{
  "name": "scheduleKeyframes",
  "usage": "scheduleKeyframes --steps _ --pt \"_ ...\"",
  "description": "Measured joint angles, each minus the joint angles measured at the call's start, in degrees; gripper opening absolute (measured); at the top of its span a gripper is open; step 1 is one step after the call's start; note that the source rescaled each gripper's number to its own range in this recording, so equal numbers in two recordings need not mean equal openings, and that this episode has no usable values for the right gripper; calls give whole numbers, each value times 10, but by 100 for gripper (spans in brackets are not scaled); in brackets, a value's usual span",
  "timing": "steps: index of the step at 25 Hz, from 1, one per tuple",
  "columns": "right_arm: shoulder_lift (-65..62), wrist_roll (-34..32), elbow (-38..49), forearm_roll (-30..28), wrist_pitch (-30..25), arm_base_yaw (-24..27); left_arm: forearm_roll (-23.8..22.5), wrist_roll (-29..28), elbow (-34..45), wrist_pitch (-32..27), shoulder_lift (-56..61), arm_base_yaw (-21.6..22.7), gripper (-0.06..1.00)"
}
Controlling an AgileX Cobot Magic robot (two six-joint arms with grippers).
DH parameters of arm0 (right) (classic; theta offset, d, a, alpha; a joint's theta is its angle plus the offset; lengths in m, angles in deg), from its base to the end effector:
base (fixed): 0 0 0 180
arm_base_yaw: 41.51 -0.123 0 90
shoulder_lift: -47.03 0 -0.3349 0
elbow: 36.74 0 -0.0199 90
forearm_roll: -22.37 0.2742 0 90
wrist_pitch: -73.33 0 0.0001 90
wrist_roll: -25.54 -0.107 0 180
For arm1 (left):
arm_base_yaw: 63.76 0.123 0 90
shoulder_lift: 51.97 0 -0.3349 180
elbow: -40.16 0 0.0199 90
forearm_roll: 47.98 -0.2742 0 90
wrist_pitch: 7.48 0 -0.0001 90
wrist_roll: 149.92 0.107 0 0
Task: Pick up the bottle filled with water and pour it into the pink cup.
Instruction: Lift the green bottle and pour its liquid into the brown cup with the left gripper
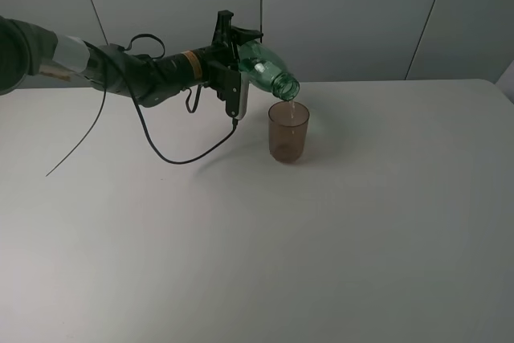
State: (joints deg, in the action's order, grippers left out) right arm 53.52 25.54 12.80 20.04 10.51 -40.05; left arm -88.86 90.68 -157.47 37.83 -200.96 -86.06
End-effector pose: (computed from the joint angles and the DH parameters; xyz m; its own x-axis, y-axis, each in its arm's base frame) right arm -0.0229 -0.0033 0.2789 -0.4830 -0.0063 -0.8756 0.0482 0.9983 -0.0337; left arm 0.5367 -0.2739 0.1226 0.7671 0.6416 0.0014 0.0382 -0.0479 0.9981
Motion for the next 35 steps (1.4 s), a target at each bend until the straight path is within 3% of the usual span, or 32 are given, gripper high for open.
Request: scheduleKeyframes --steps 16,35 --pt "0 0 0 0 0 0 -9 40 0 -11 0 0 2" --pt "0 0 0 0 0 0 -19 40 -5 -14 0 0 2"
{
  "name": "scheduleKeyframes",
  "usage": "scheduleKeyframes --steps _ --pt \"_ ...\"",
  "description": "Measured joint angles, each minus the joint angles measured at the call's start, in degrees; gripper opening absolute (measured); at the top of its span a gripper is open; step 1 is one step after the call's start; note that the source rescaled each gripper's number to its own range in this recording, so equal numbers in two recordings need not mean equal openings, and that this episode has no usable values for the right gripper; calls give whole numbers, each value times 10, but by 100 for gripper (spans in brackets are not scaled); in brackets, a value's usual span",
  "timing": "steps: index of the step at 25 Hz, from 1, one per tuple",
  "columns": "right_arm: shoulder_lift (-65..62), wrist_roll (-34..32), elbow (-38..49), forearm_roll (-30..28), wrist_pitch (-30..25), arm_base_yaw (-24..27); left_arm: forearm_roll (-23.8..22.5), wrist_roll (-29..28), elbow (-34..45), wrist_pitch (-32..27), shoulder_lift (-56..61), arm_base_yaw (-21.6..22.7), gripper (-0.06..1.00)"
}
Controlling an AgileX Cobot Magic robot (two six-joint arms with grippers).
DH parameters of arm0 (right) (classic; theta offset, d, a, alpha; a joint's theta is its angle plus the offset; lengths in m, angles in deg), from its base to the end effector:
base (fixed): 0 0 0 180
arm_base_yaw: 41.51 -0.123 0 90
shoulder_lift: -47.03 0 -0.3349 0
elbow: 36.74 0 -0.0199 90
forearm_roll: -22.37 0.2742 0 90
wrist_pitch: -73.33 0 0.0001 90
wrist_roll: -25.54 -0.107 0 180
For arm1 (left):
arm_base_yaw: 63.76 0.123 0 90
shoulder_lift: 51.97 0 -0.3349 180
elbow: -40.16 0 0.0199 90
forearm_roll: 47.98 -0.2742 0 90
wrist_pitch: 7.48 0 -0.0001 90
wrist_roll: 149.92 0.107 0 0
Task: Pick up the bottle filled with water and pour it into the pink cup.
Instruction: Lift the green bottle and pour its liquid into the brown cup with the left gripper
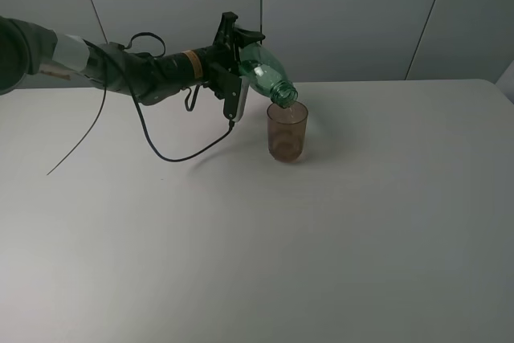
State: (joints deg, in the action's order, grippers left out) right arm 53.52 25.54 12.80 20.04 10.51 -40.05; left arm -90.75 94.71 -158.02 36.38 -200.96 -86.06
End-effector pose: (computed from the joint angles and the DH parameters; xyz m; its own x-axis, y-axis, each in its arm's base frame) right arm -0.0229 -0.0033 0.2789 -0.4830 -0.0063 -0.8756 0.0482 0.9983 -0.0337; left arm 0.5375 -0.2748 0.1221 0.7731 0.6266 0.0987 -0.0218 -0.1293 0.9914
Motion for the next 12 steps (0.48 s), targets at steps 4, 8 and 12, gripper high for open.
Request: scheduleKeyframes --steps 4,8,12 --pt "0 0 0 0 0 0 -9 -6 0 -1 10 0 2" --pt "0 0 0 0 0 0 -12 -11 -1 -1 16 0 2" --pt "0 0 0 0 0 0 -18 -14 -1 -2 17 0 2"
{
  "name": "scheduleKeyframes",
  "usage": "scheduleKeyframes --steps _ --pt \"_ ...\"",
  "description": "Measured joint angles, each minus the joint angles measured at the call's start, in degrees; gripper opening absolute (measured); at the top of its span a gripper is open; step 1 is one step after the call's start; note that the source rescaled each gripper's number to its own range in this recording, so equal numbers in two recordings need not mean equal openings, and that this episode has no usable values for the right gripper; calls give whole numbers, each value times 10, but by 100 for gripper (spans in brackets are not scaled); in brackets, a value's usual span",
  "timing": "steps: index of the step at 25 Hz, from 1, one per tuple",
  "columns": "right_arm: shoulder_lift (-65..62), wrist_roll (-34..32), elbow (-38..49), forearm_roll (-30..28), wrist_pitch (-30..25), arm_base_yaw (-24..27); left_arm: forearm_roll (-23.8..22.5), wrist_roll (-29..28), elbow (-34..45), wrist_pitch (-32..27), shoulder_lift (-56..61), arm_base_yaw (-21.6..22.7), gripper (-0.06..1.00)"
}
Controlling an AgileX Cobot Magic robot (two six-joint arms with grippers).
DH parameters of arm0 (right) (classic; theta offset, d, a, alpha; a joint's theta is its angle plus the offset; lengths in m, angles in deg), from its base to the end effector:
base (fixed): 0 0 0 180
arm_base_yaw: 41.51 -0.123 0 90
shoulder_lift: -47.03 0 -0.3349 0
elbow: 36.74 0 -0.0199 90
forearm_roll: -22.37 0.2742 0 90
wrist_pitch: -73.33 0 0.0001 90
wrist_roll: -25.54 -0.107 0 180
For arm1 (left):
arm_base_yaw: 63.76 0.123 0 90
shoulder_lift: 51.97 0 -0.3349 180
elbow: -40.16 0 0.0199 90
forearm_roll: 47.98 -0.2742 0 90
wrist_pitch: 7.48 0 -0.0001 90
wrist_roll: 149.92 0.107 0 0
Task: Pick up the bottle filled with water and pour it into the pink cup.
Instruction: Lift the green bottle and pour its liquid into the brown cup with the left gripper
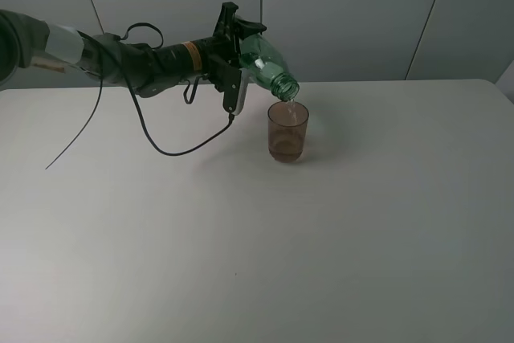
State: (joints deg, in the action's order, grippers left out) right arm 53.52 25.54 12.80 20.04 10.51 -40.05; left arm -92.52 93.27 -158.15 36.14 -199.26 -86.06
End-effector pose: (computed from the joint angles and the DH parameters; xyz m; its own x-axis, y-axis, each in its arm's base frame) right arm -0.0229 -0.0033 0.2789 -0.4830 -0.0063 -0.8756 0.0482 0.9983 -0.0337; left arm 0.5362 -0.2758 0.1390 0.7810 0.6148 0.1100 -0.0407 -0.1257 0.9912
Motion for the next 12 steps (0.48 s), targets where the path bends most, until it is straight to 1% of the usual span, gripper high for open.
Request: scheduleKeyframes --steps 7,12 --pt "0 0 0 0 0 0 -9 0 0 -1 0 0 2" --pt "0 0 0 0 0 0 -24 4 0 -1 0 0 2"
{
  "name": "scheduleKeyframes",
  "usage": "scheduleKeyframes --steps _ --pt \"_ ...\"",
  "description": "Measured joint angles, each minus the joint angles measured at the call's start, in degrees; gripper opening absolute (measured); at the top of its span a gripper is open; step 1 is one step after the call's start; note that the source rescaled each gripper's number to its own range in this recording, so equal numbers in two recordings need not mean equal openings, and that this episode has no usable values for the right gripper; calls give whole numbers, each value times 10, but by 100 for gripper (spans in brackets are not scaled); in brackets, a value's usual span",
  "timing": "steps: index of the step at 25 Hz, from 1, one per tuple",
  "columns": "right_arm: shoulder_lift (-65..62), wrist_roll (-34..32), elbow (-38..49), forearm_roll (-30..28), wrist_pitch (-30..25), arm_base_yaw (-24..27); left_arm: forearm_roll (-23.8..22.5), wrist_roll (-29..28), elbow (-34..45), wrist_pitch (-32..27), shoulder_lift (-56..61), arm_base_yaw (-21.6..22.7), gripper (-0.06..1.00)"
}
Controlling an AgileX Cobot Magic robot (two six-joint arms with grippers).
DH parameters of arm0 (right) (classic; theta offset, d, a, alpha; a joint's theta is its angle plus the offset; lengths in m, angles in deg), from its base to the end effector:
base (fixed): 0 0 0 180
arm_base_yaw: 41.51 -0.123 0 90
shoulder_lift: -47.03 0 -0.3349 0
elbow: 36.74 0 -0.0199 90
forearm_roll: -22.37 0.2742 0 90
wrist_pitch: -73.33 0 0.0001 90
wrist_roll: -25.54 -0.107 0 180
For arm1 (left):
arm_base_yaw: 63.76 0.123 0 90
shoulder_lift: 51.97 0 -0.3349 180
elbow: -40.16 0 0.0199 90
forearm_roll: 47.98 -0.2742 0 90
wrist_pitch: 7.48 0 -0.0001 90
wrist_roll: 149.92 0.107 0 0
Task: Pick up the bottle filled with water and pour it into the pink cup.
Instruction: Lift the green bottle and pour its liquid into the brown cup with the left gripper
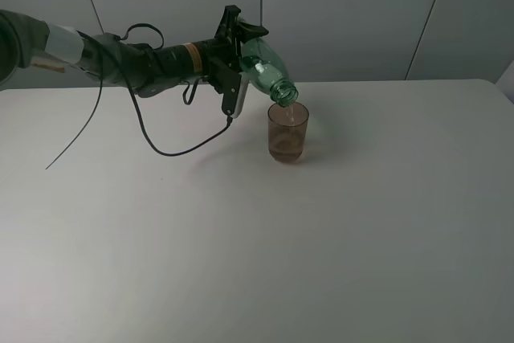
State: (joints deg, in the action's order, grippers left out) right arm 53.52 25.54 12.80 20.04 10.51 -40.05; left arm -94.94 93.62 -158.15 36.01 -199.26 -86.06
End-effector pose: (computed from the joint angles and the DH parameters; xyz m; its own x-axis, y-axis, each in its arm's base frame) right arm -0.0229 -0.0033 0.2789 -0.4830 -0.0063 -0.8756 0.0482 0.9983 -0.0337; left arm 0.5342 -0.2772 0.1371 0.7945 0.5899 0.1442 -0.0603 -0.1596 0.9853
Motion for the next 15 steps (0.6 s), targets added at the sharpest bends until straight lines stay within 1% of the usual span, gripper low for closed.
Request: scheduleKeyframes --steps 8,15 --pt "0 0 0 0 0 0 -22 11 0 -3 5 0 2" --pt "0 0 0 0 0 0 -28 13 -1 -4 11 0 2"
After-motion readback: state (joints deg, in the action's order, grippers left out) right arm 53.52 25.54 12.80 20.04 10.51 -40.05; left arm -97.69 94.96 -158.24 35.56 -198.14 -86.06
